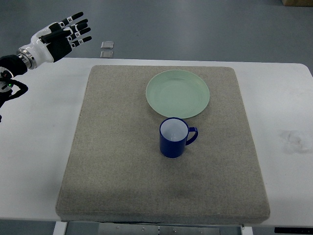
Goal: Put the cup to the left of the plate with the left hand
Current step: 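Move the left hand from its raised pose toward the blue mug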
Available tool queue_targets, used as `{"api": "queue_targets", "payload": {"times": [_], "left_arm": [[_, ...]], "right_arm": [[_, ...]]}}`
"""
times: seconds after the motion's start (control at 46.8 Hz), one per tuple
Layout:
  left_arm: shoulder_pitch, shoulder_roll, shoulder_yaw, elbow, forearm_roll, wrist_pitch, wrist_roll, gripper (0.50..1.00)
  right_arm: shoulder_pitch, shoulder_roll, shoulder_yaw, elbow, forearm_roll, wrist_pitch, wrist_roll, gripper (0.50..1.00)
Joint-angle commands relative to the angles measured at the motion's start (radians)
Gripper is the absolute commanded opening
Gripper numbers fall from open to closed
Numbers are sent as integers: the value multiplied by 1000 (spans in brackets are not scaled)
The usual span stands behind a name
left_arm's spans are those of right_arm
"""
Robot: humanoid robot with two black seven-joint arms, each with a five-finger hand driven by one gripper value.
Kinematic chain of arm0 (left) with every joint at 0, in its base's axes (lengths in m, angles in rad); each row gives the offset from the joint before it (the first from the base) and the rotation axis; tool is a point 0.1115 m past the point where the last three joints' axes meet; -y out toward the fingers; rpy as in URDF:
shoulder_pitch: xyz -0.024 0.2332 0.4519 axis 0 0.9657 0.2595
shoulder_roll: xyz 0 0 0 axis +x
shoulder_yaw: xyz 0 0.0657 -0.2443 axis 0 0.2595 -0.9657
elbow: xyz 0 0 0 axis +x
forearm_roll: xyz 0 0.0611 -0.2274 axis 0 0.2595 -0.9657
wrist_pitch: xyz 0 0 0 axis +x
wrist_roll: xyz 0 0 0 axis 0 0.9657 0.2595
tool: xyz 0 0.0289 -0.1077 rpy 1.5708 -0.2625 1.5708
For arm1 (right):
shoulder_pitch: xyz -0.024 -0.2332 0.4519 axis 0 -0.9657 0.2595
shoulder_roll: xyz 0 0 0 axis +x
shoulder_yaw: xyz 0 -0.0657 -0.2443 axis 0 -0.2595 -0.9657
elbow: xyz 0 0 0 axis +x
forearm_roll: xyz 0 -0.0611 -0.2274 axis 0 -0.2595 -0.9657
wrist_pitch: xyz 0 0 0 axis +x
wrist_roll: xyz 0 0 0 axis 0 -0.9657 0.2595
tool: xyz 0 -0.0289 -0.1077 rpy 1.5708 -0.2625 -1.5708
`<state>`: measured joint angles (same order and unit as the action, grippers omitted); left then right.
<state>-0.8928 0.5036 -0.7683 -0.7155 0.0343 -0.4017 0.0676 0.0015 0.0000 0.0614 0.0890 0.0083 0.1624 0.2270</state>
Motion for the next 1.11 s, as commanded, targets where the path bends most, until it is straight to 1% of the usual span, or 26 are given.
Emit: {"api": "queue_targets", "payload": {"times": [0.0, 0.256, 0.384, 0.534, 0.619, 0.769, 0.897, 1.089], "left_arm": [[2, -3, -2, -1, -2, 1, 0, 999], [-3, -8, -2, 21, -16, 15, -14, 999], [-29, -7, -2, 68, -16, 3, -15, 999], [-29, -11, -5, 67, -7, -3, -28, 999], [-28, -11, 1, 62, -1, -31, -41, 999], [-28, -8, 6, 45, 41, -98, -42, 999], [-31, -10, -2, 45, 160, -209, -43, 999], [-34, -10, -2, 30, 248, -209, -45, 999]], "right_arm": [[0, 0, 0, 0, -1, 0, 0, 932], [0, 0, 0, 0, 1, 0, 0, 932], [0, 0, 0, 0, -1, 0, 0, 932], [0, 0, 0, 0, 1, 0, 0, 932], [0, 0, 0, 0, -1, 0, 0, 932], [0, 0, 0, 0, -1, 0, 0, 932], [0, 0, 0, 0, -1, 0, 0, 932], [0, 0, 0, 0, -1, 0, 0, 932]]}}
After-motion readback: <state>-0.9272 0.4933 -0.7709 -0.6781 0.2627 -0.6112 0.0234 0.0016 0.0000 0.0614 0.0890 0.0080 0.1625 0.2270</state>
